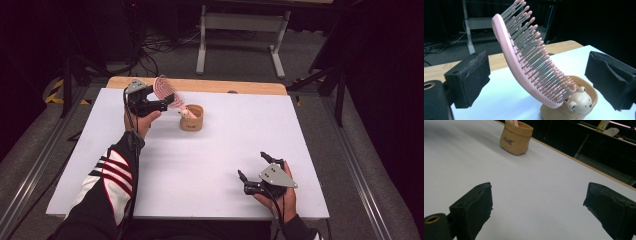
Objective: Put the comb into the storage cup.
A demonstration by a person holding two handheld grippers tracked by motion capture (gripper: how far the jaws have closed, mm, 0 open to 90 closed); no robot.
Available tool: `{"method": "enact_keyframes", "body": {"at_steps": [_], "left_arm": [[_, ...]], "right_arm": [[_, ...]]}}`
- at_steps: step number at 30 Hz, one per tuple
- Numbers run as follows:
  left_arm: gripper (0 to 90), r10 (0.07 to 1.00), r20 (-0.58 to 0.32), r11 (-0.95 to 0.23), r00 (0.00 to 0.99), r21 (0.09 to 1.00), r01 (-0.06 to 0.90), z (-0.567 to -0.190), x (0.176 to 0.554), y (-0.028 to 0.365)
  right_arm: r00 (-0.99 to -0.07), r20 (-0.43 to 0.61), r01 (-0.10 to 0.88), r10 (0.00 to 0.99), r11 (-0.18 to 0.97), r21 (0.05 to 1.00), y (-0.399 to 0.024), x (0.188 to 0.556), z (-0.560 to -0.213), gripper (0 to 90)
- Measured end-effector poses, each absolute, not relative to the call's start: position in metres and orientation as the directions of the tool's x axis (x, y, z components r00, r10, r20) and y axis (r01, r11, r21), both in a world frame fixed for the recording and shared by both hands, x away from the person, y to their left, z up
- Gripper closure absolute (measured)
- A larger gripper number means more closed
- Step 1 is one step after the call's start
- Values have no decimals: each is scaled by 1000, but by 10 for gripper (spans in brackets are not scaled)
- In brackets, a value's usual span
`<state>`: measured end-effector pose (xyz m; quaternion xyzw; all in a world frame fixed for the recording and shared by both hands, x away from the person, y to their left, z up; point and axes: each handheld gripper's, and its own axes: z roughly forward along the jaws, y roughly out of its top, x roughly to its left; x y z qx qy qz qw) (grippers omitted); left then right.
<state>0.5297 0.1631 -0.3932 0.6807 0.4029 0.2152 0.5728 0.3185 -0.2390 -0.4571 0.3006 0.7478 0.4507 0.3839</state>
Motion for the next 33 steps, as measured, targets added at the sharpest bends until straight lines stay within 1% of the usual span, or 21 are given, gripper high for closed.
{"method": "enact_keyframes", "body": {"at_steps": [10, 15, 21, 33], "left_arm": [[56, 783, -141, -48, 606, 957, 285, -389, 527, 164], [53, 789, -125, -59, 602, 959, 276, -386, 525, 166], [61, 789, -98, -87, 607, 959, 268, -383, 521, 170], [78, 790, -72, -103, 609, 964, 247, -384, 513, 181]], "right_arm": [[-523, -301, 101, 798, 408, 907, -239, 318, -457, 84], [-522, -300, 101, 799, 406, 908, -239, 318, -456, 84], [-521, -299, 101, 800, 406, 908, -240, 318, -456, 84], [-509, -302, 103, 806, 406, 908, -242, 319, -456, 84]]}}
